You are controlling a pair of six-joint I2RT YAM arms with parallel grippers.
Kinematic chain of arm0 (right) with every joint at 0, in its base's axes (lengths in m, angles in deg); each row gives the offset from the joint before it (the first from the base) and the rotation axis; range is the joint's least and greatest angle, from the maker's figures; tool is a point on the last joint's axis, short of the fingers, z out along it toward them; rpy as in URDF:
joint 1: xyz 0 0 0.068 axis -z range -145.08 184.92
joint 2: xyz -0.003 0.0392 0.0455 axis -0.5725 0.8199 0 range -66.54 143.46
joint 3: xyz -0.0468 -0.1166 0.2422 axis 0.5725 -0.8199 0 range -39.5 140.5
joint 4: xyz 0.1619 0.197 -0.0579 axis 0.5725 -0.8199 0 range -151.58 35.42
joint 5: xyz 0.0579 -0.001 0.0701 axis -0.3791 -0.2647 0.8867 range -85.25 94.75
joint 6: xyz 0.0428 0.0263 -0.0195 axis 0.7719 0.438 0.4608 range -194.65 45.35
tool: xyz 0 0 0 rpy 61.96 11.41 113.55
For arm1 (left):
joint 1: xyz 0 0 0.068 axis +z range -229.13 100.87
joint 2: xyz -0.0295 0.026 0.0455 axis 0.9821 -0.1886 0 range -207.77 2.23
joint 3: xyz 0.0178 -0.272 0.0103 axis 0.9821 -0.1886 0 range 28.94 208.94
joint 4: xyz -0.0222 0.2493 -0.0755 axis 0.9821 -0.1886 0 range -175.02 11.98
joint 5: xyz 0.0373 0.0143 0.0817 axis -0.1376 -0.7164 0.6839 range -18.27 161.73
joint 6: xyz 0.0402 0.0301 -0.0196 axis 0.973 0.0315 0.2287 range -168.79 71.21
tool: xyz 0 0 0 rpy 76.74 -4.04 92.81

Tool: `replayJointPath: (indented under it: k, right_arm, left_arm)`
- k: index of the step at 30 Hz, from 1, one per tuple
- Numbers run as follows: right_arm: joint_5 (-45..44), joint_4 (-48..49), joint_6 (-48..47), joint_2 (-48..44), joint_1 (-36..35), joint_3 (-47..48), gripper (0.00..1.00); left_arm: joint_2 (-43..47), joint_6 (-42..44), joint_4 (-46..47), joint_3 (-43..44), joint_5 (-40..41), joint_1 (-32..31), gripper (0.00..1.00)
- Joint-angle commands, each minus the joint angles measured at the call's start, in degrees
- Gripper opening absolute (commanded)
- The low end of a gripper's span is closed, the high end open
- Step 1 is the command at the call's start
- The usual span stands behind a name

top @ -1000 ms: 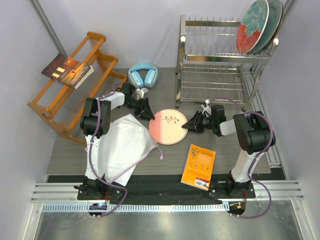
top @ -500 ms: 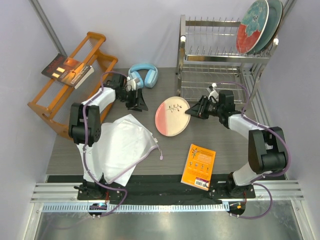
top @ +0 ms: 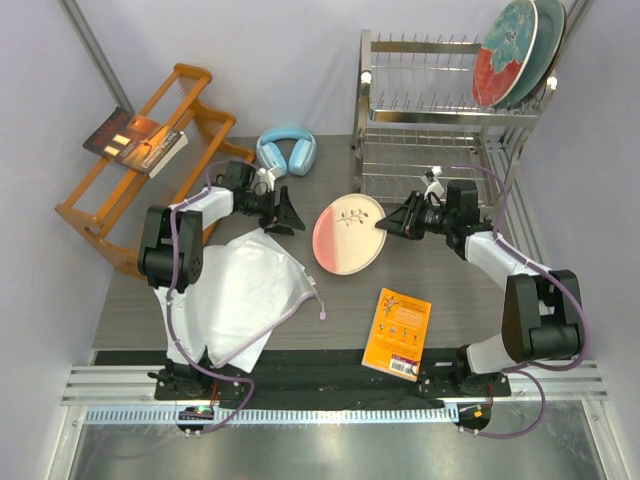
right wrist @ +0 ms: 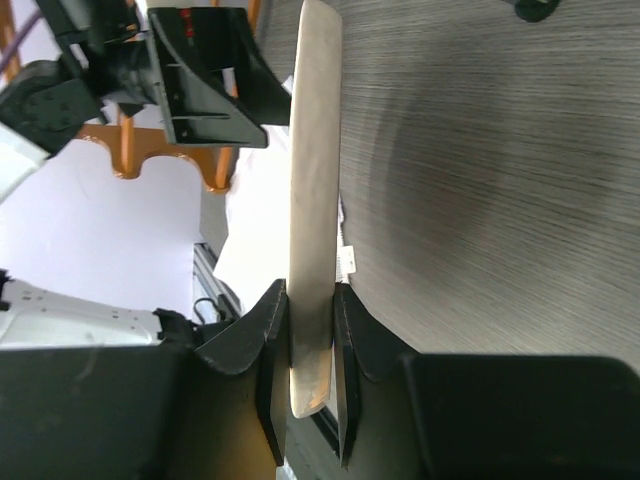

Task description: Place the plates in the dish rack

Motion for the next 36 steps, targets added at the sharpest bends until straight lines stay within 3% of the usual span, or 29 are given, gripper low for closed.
replayJointPath:
  k: [1, 10, 13, 24, 25, 26, 29, 31, 32, 33, 36]
  right_arm:
    - [9.1, 7.0, 5.6, -3.8, 0.8, 0.4, 0.01]
    - [12.3, 9.9, 8.3, -0.8, 0.9, -0.1, 0.01]
    - [12.4, 10.1, 8.3, -0.1, 0.9, -0.5, 0.02]
    - [8.5, 2.8, -1.0, 0.1, 0.8, -3.4, 0.02]
    - [8.3, 2.1, -1.5, 0.0, 0.9, -3.7, 0.07]
    - [8.2, 2.0, -1.5, -0.3, 0.9, -4.0, 0.30]
    - [7.2, 2.6, -1.0, -0.2, 0.8, -5.2, 0.50]
    - [6.7, 3.1, -0.5, 0.3, 0.8, -5.6, 0.53]
    - [6.6, 3.5, -0.4, 0.8, 0.8, -5.6, 0.54]
    - [6.5, 3.5, -0.3, 1.0, 0.8, -5.5, 0.54]
    - [6.4, 3.8, -0.3, 2.4, 0.9, -4.9, 0.54]
  left_arm:
    - [-2.4, -4.7, 8.6, 0.6, -9.0, -0.7, 0.64]
    - [-7.5, -11.5, 14.8, 3.1, -17.5, -5.6, 0.61]
    - [-7.2, -15.9, 20.1, 2.4, -20.6, -6.1, 0.53]
    - [-6.1, -16.1, 20.1, -2.6, -36.6, -4.8, 0.00]
    - [-6.2, -15.3, 18.2, -2.6, -36.9, -4.5, 0.00]
    - [-6.3, -13.1, 17.0, -2.0, -37.1, -4.5, 0.00]
    - [-7.1, -5.6, 7.8, -0.2, -37.5, -4.5, 0.00]
    - [-8.9, 5.1, -2.7, 5.1, -38.3, -4.5, 0.00]
    - [-10.1, 11.5, -19.4, 8.1, -38.5, -4.4, 0.00]
    - [-11.8, 21.5, -24.4, 11.6, -38.9, -4.5, 0.00]
    - [-11.5, 19.3, -22.3, 11.2, -38.2, -4.5, 0.00]
